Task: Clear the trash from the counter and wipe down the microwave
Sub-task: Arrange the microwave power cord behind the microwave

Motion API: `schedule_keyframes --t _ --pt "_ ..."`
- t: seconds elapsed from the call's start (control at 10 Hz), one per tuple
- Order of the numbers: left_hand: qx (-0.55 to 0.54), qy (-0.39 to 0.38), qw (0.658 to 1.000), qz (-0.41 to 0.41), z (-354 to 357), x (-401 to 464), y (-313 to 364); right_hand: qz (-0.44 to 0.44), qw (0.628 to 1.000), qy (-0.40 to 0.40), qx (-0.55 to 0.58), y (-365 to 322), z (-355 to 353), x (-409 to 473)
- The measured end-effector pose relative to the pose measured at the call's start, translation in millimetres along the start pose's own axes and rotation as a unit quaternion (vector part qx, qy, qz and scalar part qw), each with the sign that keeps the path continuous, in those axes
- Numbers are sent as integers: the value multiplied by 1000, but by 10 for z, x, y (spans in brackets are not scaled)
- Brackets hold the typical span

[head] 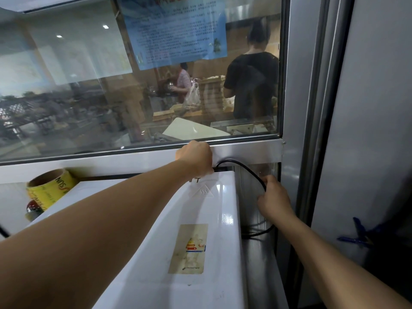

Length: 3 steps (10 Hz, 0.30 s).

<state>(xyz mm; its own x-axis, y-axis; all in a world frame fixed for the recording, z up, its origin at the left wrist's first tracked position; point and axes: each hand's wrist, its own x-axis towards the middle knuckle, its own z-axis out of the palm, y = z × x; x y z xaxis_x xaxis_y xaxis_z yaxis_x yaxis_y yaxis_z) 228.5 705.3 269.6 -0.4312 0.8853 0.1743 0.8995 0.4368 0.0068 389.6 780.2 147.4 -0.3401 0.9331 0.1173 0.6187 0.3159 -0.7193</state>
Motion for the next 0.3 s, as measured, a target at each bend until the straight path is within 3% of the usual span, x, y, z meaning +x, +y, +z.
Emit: schedule_keyframes --t 0.3 --pt "-10 16 1000 11 -89 -116 -15 -18 1000 -6 21 -17 -116 -115"
